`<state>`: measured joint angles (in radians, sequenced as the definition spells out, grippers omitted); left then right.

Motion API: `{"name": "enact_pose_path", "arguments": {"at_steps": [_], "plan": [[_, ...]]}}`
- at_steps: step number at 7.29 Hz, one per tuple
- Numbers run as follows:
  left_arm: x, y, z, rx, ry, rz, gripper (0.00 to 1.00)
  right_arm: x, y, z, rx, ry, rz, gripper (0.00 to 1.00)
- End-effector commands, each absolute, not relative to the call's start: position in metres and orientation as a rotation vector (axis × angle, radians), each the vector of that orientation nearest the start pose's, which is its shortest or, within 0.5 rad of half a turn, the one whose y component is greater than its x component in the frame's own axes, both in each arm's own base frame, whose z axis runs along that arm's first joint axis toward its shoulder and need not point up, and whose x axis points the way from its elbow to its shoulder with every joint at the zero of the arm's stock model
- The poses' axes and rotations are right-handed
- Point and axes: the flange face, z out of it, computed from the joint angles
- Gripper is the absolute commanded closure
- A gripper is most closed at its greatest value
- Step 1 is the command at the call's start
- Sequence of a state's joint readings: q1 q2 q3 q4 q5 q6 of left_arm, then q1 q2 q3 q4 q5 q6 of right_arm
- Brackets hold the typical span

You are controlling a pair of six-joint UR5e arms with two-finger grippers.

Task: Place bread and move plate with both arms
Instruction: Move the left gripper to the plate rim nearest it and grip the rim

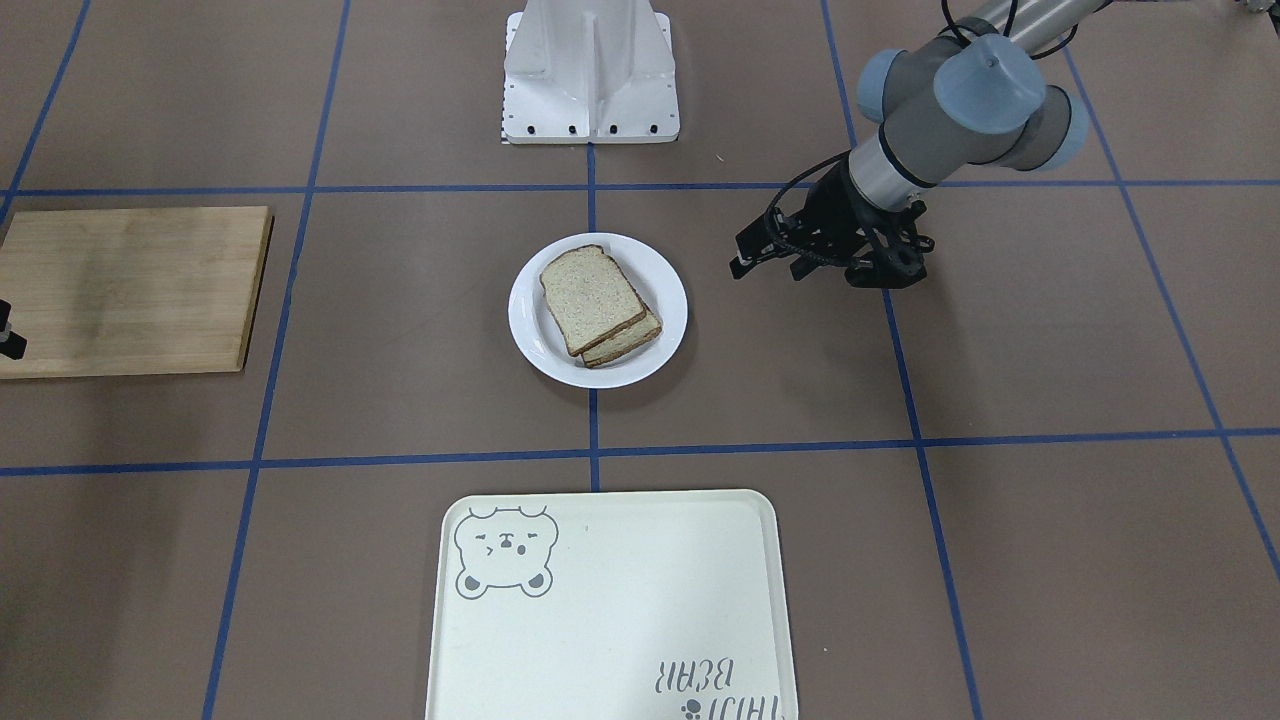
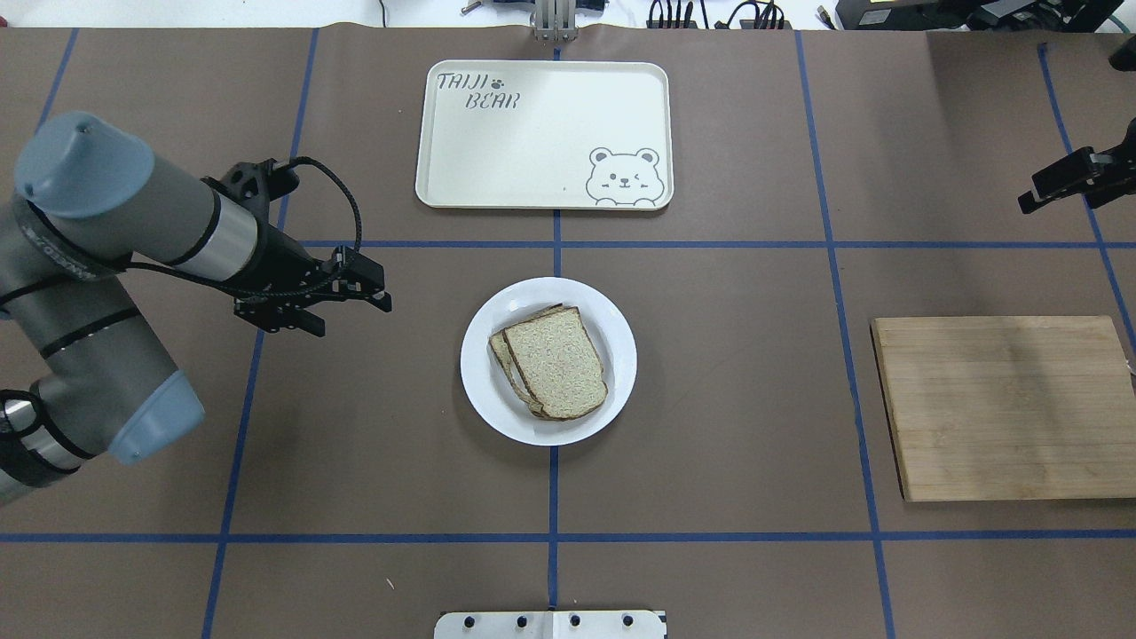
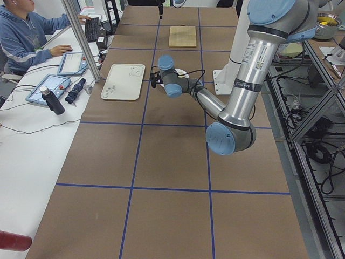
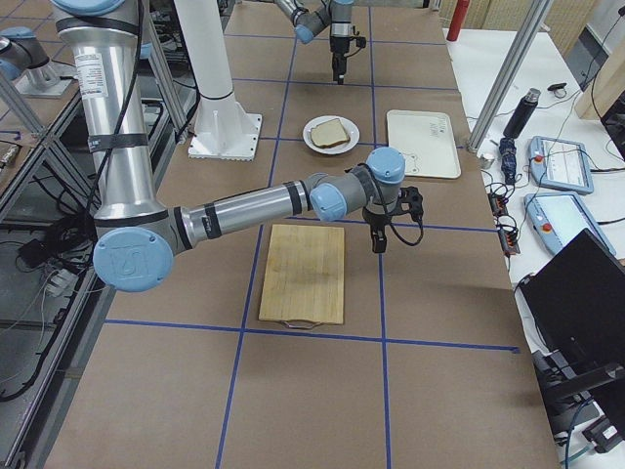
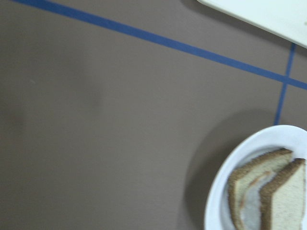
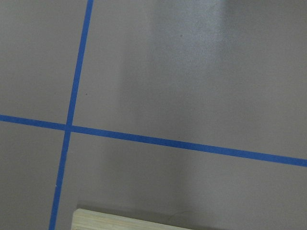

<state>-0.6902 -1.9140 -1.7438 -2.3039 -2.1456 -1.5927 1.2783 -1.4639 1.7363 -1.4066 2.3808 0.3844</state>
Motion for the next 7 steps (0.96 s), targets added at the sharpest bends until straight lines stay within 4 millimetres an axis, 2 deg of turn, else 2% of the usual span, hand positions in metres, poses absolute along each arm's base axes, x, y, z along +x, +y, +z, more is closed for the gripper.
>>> {"name": "enact_pose_path", "arguments": {"at_steps": [1,2,3,4,6,7], "plan": [[0.422,-0.43,0.305,0.034,1.444,-0.36,0.02,-0.097,-0.536,0.499,0.122,-0.893,-0.092,0.01],[0.429,-0.425,0.306,0.049,1.483,-0.461,0.02,-0.092,-0.537,0.499,0.124,-0.893,-0.083,0.01],[0.445,-0.41,0.311,0.088,1.532,-0.51,0.02,-0.093,-0.537,0.5,0.123,-0.891,-0.082,0.01],[0.461,-0.385,0.339,0.134,1.562,-0.536,0.02,-0.093,-0.537,0.5,0.123,-0.891,-0.081,0.01],[0.477,-0.375,0.353,0.131,1.567,-0.532,0.07,-0.094,-0.537,0.498,0.123,-0.894,-0.081,0.01],[0.49,-0.363,0.353,0.109,1.567,-0.515,0.08,-0.094,-0.537,0.498,0.123,-0.894,-0.08,0.01]]}}
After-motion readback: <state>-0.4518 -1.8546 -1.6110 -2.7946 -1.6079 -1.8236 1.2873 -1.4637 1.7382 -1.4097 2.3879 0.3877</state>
